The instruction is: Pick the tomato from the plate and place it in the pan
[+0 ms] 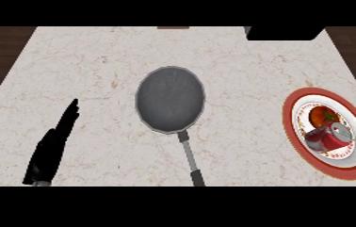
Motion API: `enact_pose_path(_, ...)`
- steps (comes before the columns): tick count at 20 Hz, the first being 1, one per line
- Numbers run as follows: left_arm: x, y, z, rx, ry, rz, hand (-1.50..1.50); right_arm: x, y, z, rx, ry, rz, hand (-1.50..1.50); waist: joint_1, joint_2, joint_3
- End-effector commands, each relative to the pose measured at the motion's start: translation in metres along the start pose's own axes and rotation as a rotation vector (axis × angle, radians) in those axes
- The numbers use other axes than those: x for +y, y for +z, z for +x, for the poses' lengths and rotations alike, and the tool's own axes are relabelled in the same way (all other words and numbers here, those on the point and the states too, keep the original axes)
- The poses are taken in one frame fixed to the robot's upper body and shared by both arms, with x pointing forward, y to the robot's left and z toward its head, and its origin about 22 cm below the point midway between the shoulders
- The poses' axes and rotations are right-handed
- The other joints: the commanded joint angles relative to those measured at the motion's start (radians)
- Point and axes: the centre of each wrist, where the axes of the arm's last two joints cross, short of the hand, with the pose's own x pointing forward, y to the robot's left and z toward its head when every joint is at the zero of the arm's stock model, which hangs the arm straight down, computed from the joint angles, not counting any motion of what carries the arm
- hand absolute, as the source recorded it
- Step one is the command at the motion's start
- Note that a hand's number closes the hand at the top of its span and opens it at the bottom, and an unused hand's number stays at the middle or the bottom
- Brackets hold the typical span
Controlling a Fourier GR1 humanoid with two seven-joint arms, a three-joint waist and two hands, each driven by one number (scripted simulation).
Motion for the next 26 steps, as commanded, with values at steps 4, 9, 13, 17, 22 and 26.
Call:
enact_pose_path(4,-0.017,-0.013,0.002,-0.016,0.000,-0.020,0.00,0.003,-0.008,0.056,0.093,0.103,0.083,-1.50,0.022,0.005,0.001)
enact_pose_path(9,-0.010,-0.005,0.011,-0.020,-0.016,-0.036,0.00,0.013,-0.030,0.067,0.159,0.112,0.190,-1.50,0.029,0.006,0.002)
enact_pose_path(13,-0.006,-0.008,-0.007,-0.024,0.004,-0.019,0.00,0.023,-0.034,0.084,0.194,0.204,0.227,-1.50,0.029,0.007,0.001)
enact_pose_path(17,-0.011,-0.013,0.017,-0.018,-0.005,-0.026,0.00,0.039,-0.030,0.098,0.265,0.319,0.305,-1.50,0.034,0.006,0.001)
enact_pose_path(22,-0.007,0.000,0.006,-0.026,-0.005,-0.024,0.00,0.044,-0.043,0.088,0.326,0.360,0.361,-1.50,0.023,0.003,0.001)
enact_pose_path(26,0.003,0.001,-0.001,-0.001,0.002,-0.015,0.00,0.060,-0.049,0.088,0.342,0.382,0.379,-1.50,0.021,0.003,0.001)
